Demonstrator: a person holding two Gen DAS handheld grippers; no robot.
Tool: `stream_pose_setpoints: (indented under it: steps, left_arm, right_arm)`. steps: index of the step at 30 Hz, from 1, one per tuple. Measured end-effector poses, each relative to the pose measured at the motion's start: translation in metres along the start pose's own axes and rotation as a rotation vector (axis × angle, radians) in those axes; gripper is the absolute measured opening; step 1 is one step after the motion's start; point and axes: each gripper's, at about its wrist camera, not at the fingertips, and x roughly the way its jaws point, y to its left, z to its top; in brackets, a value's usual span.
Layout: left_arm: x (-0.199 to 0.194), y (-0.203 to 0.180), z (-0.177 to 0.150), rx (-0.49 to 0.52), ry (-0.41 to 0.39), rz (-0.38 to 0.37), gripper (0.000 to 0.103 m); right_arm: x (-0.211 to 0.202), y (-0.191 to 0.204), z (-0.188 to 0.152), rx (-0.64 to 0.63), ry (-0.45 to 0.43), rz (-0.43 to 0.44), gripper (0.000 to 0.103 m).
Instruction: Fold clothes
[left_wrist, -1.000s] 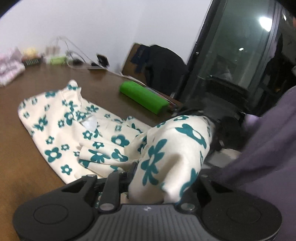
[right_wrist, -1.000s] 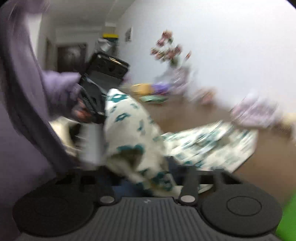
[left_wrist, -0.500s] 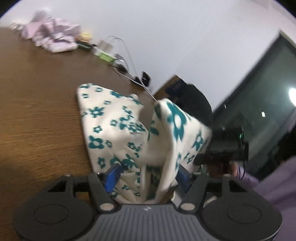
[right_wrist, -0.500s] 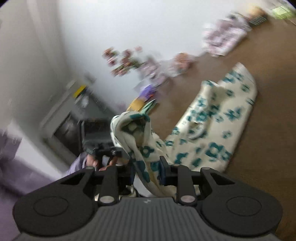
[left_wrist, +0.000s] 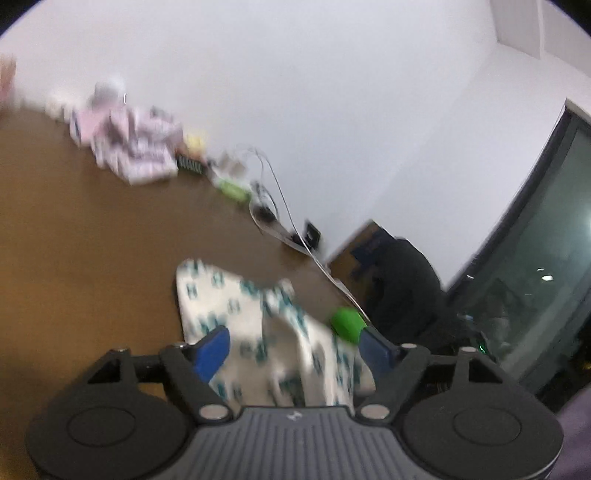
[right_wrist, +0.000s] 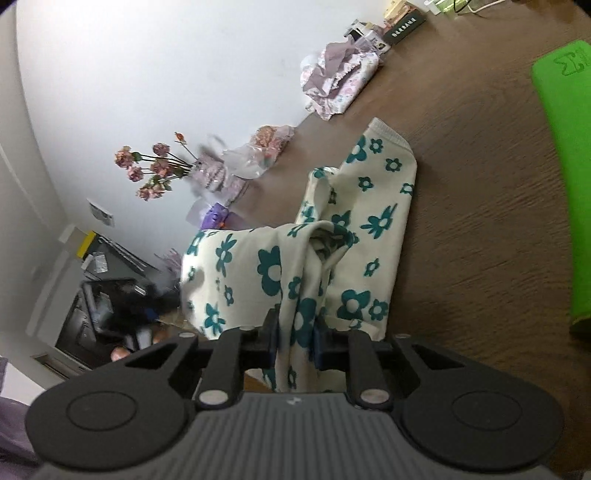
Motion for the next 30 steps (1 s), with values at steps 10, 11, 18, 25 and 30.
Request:
stream_pose_setpoints:
  steps: [10, 11, 18, 25, 30]
  left_arm:
    - [0.060, -0.012, -0.025, 0.015, 0.194, 0.255, 0.021]
    - [0.058, -0.011, -0.030, -0.005, 0.188, 0.251, 0.021]
    - [0.039, -0.014, -0.038, -0.036, 0.154, 0.267, 0.032]
    - [0.009, -0.056, -0.006, 0.179, -0.062, 0.319, 0.035]
    - [0.062, -0.061, -0.029, 0.245, 0.108, 0.373, 0.016]
  right_arm:
    - [-0.007, 0.033, -0.018, -0.213, -0.074, -0.203, 0.020]
    - [-0.010, 0.032, -0.019, -0.214, -0.085, -0.212, 0.025]
    - [-0.034, 0.040, -0.020, -0.305, -0.278, -0.280, 0.043]
    - [-0.016, 0.075, -0.023, -0.450, -0.352, -0.212, 0.032]
    - [0.025, 0.072, -0.018, -0.470, -0.259, -0.288, 0.021]
